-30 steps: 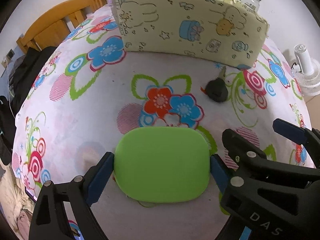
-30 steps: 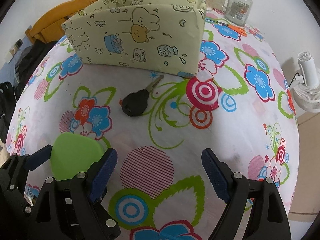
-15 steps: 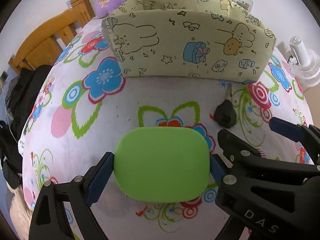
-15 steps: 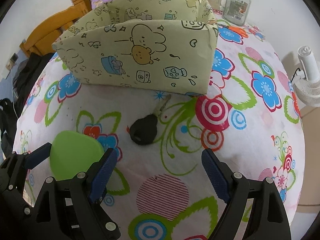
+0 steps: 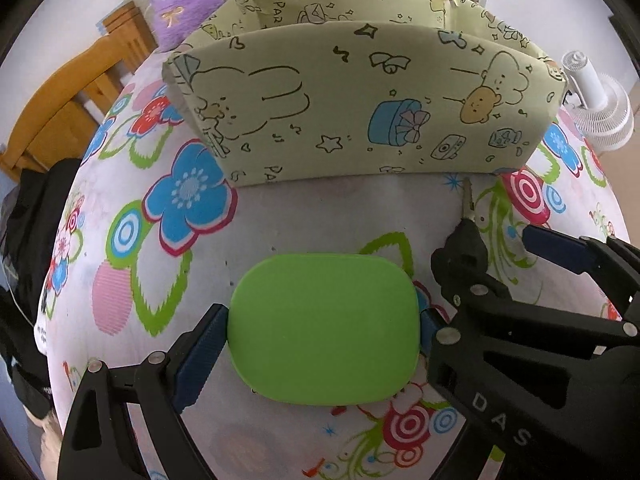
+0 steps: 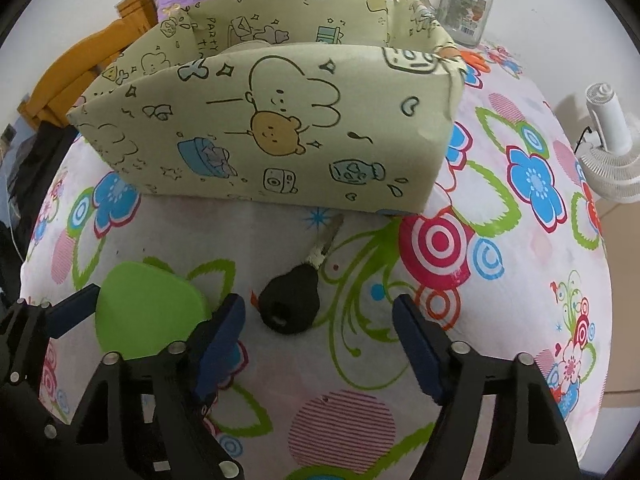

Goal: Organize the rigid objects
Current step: 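Grasp the black car key with the right tool while the left tool holds the green case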

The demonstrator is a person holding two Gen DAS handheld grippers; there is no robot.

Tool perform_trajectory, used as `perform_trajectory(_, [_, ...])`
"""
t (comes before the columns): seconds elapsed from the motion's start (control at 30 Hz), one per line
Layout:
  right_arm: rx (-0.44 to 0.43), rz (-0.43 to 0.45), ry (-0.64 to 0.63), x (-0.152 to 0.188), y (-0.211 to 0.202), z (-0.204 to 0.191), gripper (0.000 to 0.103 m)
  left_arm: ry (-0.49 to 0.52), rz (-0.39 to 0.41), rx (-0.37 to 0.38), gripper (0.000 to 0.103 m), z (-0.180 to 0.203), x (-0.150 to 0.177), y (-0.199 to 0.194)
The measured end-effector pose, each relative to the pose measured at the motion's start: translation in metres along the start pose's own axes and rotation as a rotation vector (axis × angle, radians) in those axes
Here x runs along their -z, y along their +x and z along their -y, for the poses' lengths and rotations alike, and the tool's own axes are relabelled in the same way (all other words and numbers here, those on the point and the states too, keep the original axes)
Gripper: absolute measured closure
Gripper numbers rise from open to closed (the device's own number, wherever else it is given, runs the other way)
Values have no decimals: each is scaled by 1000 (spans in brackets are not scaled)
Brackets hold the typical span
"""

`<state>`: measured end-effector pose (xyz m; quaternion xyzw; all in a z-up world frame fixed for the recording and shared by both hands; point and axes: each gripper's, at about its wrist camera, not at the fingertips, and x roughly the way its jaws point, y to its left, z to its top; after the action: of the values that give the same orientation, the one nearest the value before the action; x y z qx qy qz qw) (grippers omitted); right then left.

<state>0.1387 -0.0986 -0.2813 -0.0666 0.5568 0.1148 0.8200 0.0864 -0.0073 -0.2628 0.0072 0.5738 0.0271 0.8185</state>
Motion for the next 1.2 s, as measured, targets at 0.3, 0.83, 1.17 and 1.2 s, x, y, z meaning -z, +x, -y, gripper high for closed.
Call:
perform_trajectory(0.3, [44, 22, -19, -7, 2, -17, 67, 47, -10, 25, 8, -19, -16, 15])
perform_trajectory(0.83, [85, 17, 85, 8, -14, -22, 67, 144, 12, 85, 8, -37, -23, 13])
perform_trajectory(1.17, [88, 56, 136, 19, -43, -19, 67, 168, 54, 98, 8, -36, -12, -16])
perform_trajectory(1.2, [88, 59, 137, 18, -45, -18, 67, 168, 59, 99, 8, -34, -11, -21])
